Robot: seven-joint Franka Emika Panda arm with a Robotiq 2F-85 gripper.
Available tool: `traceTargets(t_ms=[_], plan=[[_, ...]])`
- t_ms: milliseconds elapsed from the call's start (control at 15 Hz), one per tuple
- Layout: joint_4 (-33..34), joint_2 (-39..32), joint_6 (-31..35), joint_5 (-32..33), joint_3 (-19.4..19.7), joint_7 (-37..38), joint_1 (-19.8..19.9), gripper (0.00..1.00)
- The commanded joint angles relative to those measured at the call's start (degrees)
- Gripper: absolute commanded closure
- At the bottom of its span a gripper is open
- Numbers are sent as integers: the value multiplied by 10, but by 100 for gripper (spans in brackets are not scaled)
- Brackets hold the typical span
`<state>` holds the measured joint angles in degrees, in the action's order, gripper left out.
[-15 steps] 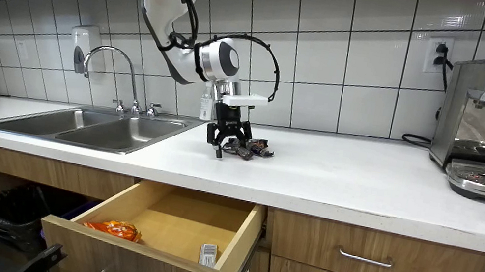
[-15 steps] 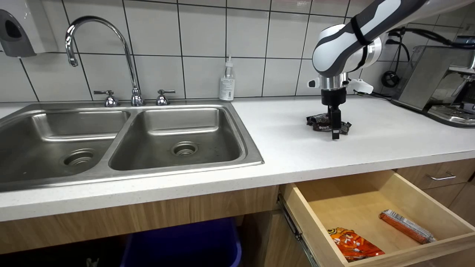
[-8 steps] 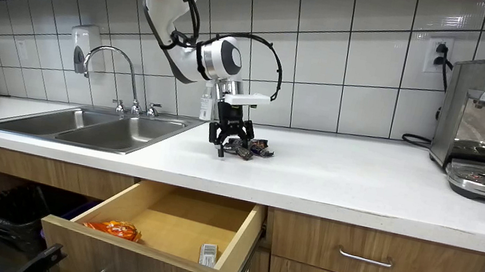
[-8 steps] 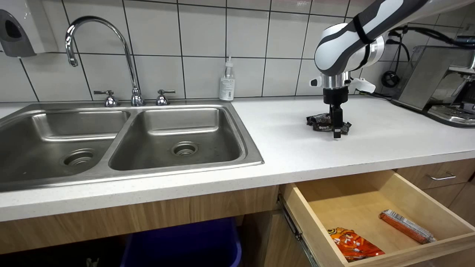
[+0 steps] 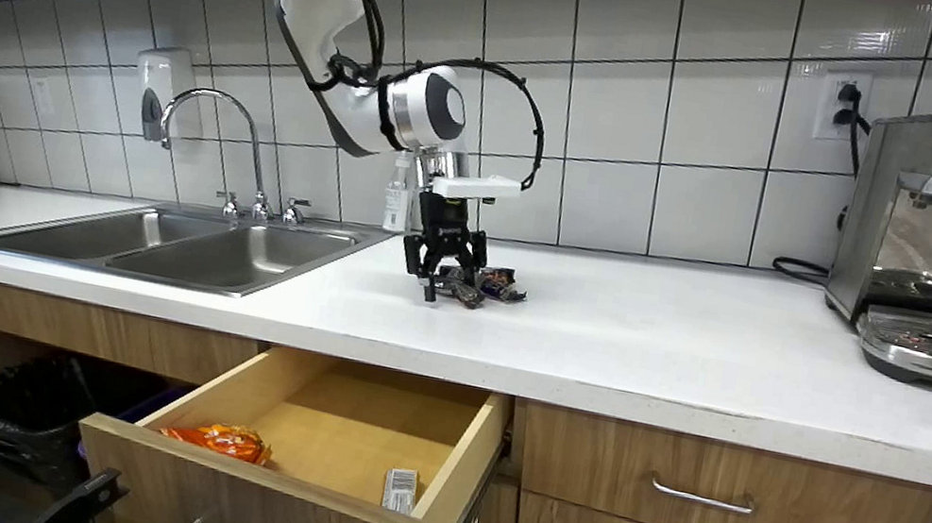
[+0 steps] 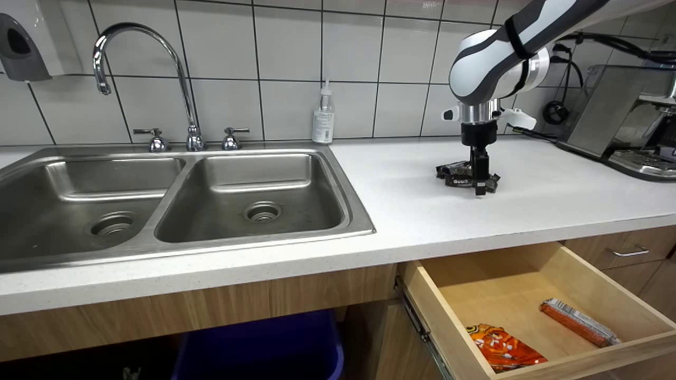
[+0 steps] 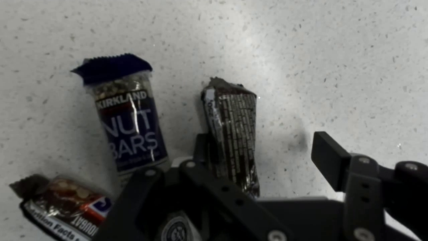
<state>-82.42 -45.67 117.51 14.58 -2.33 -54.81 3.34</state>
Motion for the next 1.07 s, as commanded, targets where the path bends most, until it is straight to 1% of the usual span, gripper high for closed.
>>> traceTargets(t_ms=[0,200,267,400,467,600,1000], plan=[[-23,23,1,-10,-10,-19,11,51],[-26,26,3,-9,-9,-19,10,73],[-28,27,4,-9,-9,-19,11,82],[-32,30,6,-9,-9,-18,10,95],[-34,32,7,-8,-9,-18,10,99],[-38,34,8,-8,-9,-18,10,96],[-77,58,26,-2,-9,-18,8,95]])
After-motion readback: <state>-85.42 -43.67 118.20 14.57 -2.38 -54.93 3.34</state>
